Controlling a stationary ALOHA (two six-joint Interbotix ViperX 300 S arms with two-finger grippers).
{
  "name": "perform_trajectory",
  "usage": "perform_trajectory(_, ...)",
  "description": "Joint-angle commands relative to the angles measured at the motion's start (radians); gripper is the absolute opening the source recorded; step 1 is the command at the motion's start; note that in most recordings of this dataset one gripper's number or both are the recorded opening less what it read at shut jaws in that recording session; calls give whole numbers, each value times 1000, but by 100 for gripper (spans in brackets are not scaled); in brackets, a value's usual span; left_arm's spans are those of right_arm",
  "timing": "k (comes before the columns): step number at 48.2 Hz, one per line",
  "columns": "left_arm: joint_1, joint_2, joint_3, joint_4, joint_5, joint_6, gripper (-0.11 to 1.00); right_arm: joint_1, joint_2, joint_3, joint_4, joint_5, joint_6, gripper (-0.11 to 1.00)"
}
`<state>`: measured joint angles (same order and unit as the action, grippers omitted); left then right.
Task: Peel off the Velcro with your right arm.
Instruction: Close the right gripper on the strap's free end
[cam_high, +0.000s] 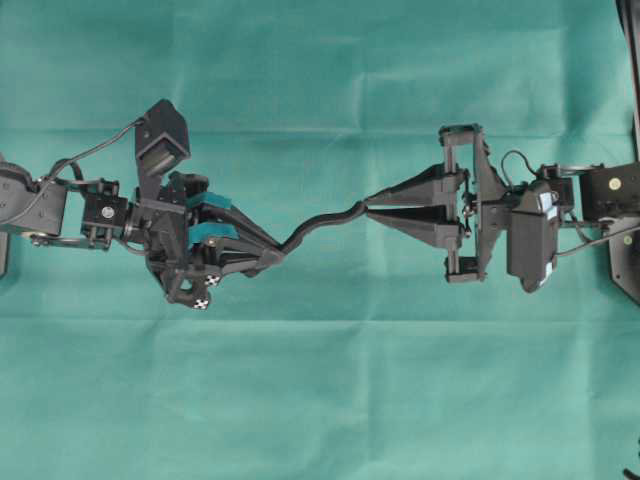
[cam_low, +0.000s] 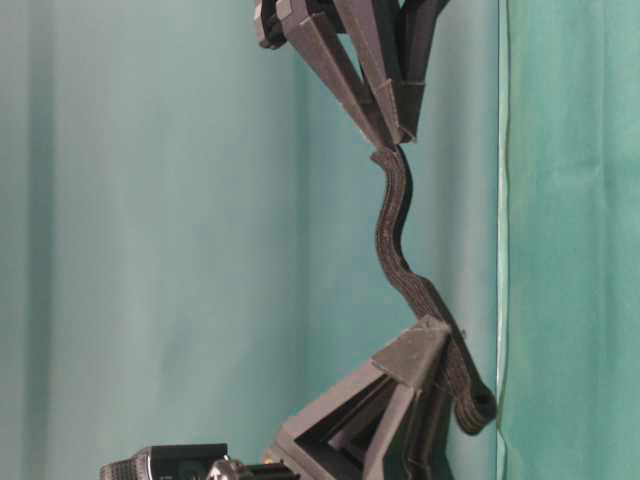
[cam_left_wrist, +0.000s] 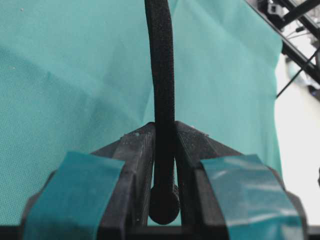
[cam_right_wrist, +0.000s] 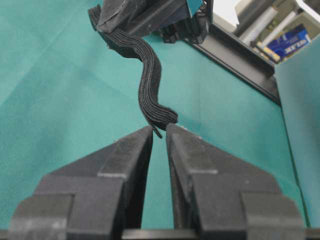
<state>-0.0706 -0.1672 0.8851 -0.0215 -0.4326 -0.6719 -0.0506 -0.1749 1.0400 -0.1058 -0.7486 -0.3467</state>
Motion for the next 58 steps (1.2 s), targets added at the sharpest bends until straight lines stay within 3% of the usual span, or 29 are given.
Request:
perform_trajectory(1, 3, -21, -11, -2, -11, 0, 10, 3, -9, -11, 0, -5, 2, -5)
perform_trajectory(40, 11, -23, -17, -3, -12, -3, 10, 12, 26, -21, -2, -9, 6, -6)
perform_trajectory(58, 11, -23, -18, -5, -67, -5, 10, 12, 26, -61, -2, -28, 6, -5)
